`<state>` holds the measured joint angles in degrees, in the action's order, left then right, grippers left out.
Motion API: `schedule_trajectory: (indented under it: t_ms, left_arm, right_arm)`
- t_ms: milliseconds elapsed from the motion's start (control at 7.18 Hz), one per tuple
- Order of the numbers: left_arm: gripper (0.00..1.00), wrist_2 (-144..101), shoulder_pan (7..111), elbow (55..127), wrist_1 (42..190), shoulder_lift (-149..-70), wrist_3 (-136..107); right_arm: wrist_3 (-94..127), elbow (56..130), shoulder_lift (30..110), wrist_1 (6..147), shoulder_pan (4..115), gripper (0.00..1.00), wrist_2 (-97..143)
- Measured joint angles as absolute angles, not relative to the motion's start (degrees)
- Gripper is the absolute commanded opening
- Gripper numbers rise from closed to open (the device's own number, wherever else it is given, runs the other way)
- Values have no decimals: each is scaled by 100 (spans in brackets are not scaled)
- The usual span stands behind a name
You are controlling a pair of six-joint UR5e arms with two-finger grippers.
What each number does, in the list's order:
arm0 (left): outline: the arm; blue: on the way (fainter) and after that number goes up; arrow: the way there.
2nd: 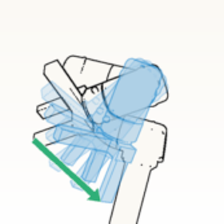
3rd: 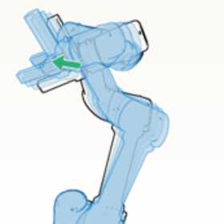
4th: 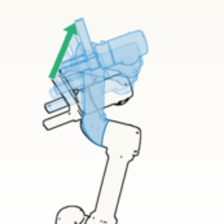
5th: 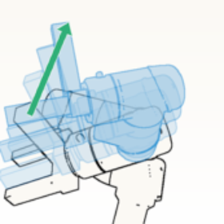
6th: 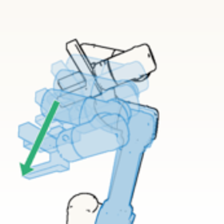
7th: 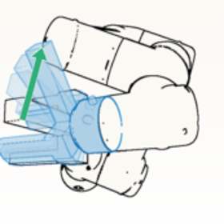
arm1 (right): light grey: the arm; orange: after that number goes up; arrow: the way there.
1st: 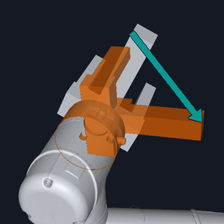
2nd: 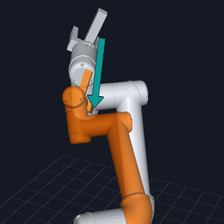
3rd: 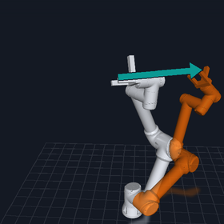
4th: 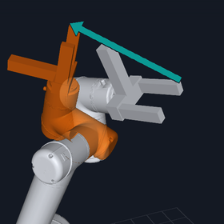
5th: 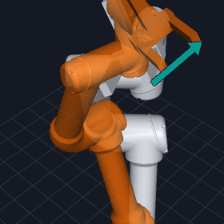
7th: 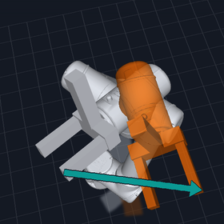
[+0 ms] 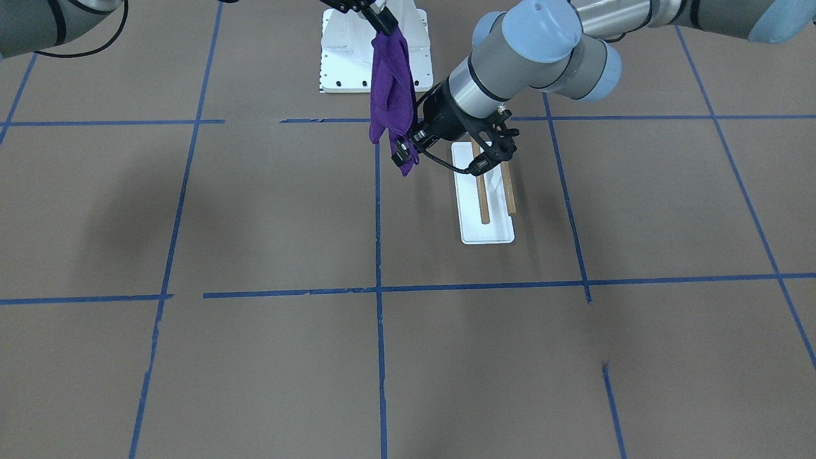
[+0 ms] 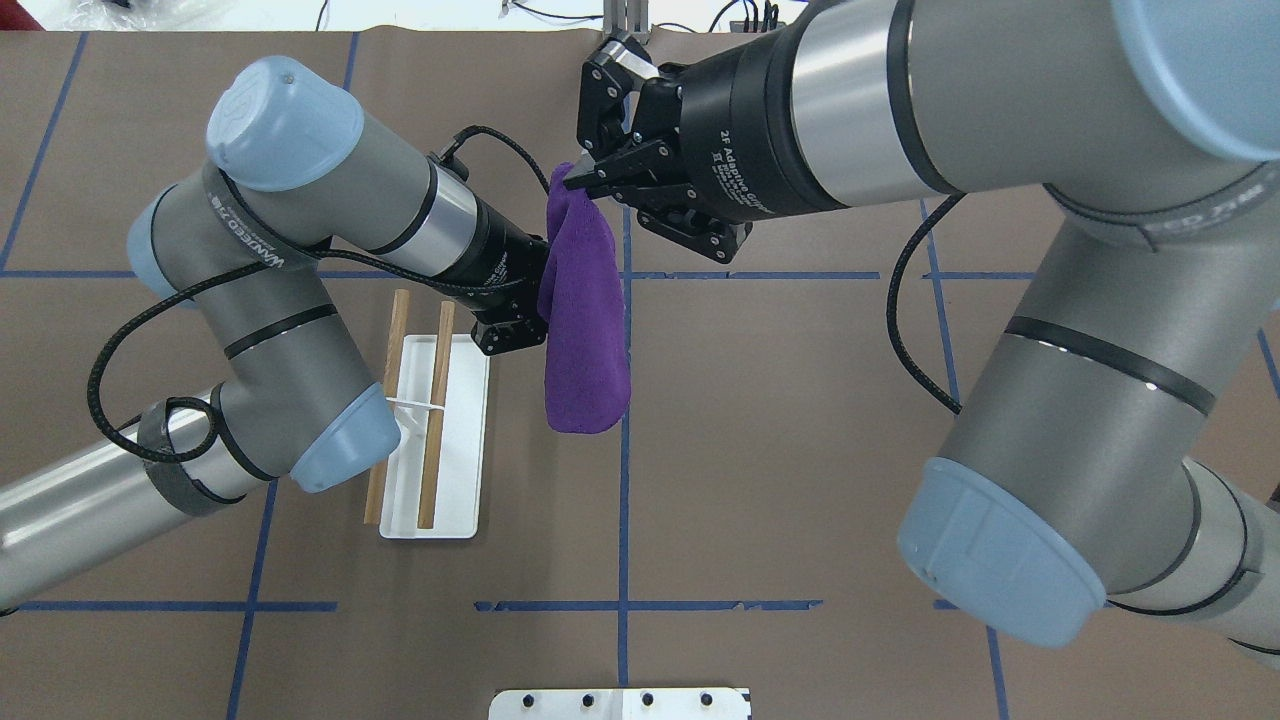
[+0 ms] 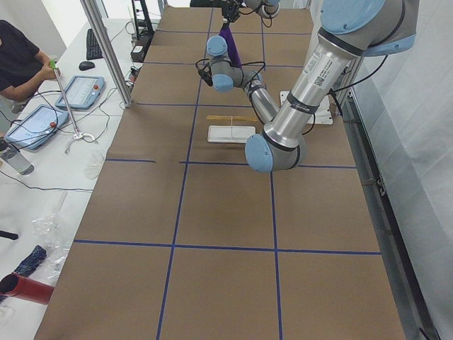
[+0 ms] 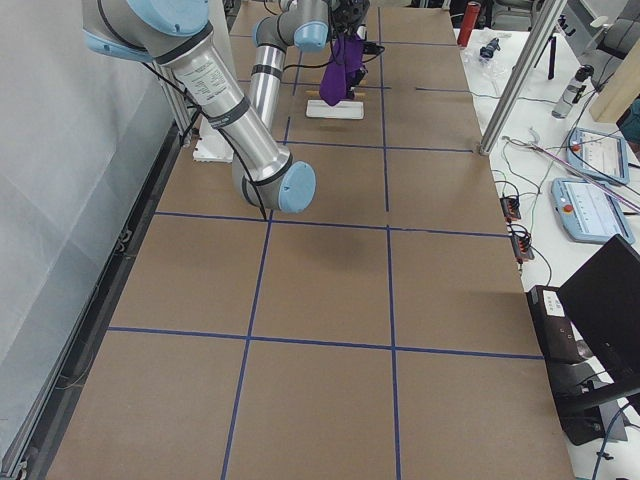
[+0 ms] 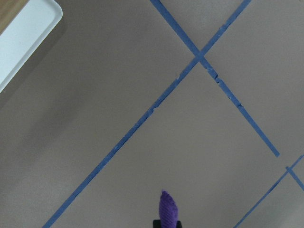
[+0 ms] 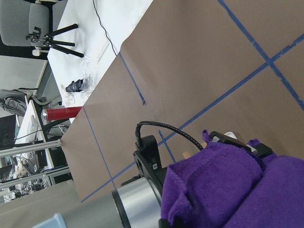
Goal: Hang towel on rack
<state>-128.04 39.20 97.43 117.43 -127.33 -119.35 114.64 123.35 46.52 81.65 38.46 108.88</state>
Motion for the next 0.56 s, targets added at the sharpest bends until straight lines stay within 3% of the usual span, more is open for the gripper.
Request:
schedule_trajectory:
  t_ms: [557]
  left_arm:
    - [0, -12605, 4010, 9773, 11734, -12650, -11757]
  right_arm:
    - [11290, 12741, 5576, 8164, 3911, 100, 10892]
